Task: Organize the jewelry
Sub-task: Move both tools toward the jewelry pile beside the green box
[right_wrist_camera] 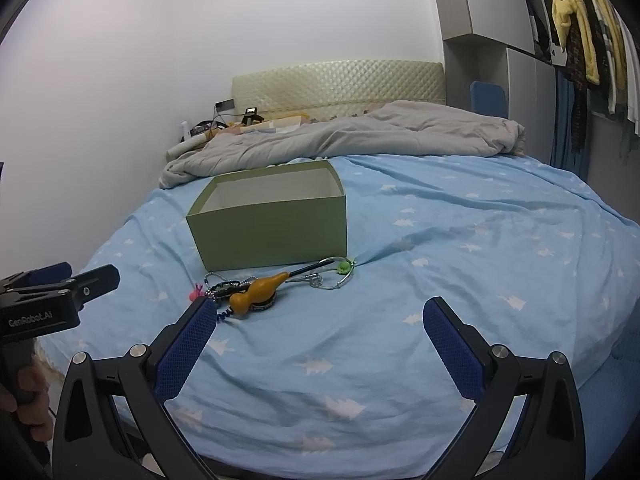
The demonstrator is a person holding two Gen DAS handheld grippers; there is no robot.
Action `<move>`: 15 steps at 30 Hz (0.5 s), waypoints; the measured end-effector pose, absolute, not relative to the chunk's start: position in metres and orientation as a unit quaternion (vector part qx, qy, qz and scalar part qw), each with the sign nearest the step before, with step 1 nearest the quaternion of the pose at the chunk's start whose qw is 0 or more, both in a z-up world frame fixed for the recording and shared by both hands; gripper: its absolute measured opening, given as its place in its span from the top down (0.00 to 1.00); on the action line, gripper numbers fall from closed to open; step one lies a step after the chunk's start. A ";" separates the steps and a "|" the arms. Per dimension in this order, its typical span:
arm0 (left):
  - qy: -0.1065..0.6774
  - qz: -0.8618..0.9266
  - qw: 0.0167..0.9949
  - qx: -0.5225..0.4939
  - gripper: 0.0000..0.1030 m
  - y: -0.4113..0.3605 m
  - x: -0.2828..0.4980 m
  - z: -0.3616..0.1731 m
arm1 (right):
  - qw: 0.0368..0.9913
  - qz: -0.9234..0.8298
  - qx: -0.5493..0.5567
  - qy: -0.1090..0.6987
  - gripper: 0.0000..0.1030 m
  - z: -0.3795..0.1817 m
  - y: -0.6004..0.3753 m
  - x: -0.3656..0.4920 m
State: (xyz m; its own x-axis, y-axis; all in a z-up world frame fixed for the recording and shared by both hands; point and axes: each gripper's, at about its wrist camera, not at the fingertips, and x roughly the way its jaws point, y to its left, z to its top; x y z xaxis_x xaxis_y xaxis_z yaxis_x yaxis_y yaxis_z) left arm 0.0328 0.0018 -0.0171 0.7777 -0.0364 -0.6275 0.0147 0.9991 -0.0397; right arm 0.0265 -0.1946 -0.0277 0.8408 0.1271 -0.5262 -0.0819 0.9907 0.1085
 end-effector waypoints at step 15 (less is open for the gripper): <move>0.348 -0.016 0.937 -0.019 0.00 0.005 0.036 -0.021 | 0.955 0.060 0.040 0.287 0.00 -0.033 -0.188 0.027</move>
